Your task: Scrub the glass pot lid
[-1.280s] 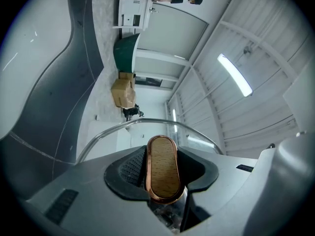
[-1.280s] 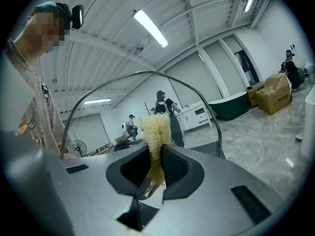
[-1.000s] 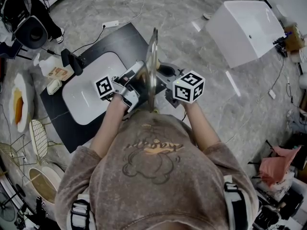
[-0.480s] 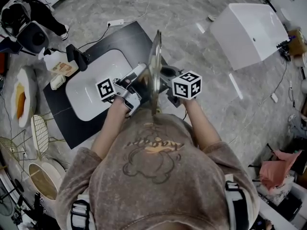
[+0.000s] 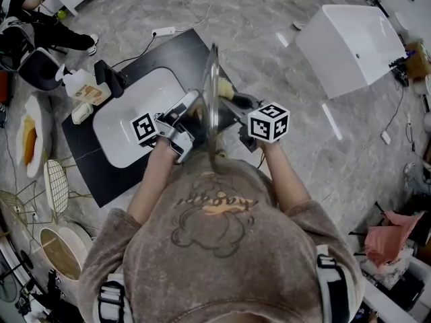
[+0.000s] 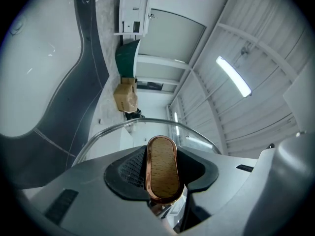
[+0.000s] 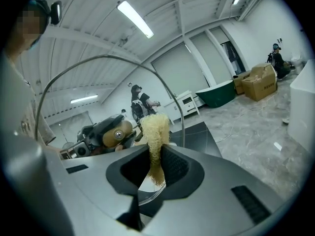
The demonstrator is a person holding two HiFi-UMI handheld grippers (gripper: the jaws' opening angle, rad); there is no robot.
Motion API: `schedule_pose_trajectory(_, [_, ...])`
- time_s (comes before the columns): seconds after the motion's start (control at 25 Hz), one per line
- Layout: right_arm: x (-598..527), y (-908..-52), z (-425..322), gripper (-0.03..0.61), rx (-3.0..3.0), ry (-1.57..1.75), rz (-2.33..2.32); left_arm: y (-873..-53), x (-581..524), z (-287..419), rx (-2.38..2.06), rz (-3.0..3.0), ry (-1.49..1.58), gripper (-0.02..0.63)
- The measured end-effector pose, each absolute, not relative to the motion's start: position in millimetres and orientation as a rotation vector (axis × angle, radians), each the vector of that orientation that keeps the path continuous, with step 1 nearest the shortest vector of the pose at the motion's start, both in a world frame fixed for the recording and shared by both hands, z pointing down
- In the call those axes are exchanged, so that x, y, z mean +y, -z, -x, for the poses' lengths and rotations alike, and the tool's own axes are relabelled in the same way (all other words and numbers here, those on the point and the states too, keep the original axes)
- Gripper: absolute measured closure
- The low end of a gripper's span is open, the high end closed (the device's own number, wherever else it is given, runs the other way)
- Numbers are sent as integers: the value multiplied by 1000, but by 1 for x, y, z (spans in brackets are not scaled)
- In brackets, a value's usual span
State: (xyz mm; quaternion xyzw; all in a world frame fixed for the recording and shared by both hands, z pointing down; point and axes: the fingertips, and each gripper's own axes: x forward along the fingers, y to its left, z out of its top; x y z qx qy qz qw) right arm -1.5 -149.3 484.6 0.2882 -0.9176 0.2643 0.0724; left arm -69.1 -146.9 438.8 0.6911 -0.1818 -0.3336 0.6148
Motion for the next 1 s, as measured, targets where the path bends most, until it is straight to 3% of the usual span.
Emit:
schedule_pose_trajectory(0.6, [-143, -478, -68, 522, -2725, -823, -1112, -447, -152, 120, -565, -1620, 796, 434])
schedule_pose_trajectory(1.0, [-140, -475, -75, 522, -2723, -824, -1174, -441, -182, 124, -879, -1932, 464, 434])
